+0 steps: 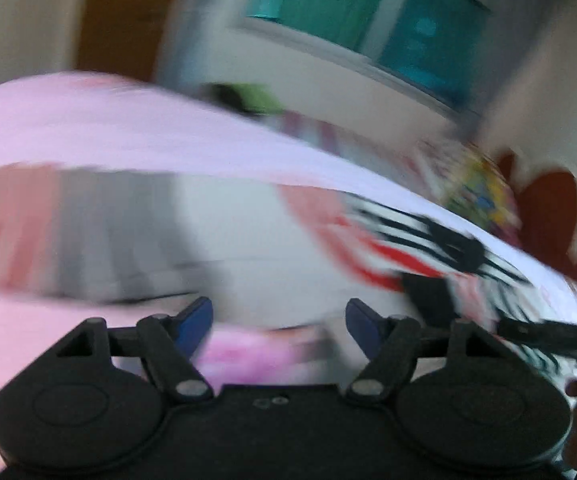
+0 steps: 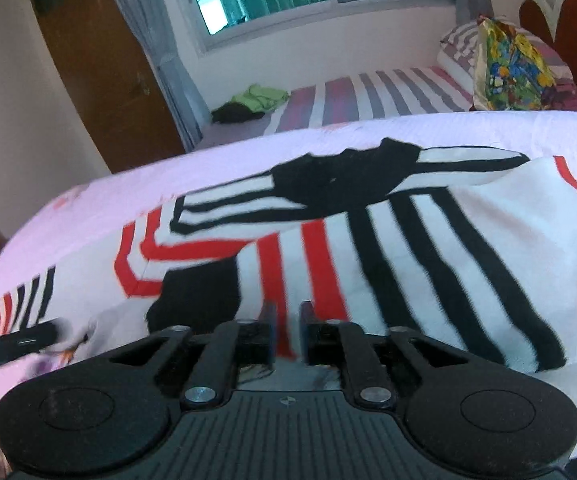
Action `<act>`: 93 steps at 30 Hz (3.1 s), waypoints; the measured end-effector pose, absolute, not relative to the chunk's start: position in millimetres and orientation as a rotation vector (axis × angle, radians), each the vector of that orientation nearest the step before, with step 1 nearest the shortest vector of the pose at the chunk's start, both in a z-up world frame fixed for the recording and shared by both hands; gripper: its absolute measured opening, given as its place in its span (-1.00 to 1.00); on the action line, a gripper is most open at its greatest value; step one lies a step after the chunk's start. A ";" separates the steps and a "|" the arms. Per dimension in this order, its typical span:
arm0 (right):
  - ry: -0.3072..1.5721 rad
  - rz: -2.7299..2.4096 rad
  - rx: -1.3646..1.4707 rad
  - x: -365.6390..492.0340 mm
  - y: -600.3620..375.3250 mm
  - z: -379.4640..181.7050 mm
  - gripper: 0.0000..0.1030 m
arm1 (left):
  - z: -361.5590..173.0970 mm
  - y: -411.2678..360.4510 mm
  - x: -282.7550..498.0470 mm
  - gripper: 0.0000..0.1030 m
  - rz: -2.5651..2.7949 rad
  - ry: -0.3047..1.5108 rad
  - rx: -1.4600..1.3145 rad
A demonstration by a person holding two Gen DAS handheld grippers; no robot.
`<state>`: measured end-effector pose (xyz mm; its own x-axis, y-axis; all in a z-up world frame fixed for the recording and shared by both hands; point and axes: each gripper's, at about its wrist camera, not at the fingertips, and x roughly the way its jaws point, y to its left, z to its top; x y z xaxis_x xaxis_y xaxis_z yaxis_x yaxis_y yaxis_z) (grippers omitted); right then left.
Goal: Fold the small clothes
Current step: 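Grasp the black cuff with the left tool and lift the sleeve, then fold the sleeve and side of the body inward with the left tool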
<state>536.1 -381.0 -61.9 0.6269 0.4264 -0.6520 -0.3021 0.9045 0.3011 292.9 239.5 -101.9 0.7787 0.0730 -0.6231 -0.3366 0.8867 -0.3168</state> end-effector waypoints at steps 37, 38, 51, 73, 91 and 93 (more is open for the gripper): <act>0.765 0.269 0.299 519.9 -424.3 -44.3 -0.96 | -63.4 147.4 401.8 -0.92 -0.147 0.566 -0.428; 0.762 0.266 0.302 517.0 -432.1 -42.8 -0.96 | -64.7 131.5 409.6 -0.92 -0.174 0.581 -0.426; 0.803 0.301 0.377 502.0 -500.1 -43.8 -0.96 | -109.5 17.0 414.9 0.00 -0.356 0.705 -0.179; 0.747 0.223 0.436 530.7 -475.5 -63.6 0.34 | -111.6 171.5 356.8 0.02 0.063 0.704 -0.109; 0.747 0.265 0.182 543.8 -422.6 -47.1 -0.83 | -109.6 173.7 363.8 -0.08 0.031 0.715 -0.076; 0.660 0.276 0.180 536.4 -425.8 -25.6 -0.83 | -108.4 175.2 363.7 -0.06 0.024 0.718 -0.072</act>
<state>536.4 -425.8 -25.6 0.7557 0.3083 -0.5778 -0.1948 0.9481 0.2512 363.7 175.2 -108.4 0.7530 -0.0023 -0.6580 -0.0471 0.9972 -0.0574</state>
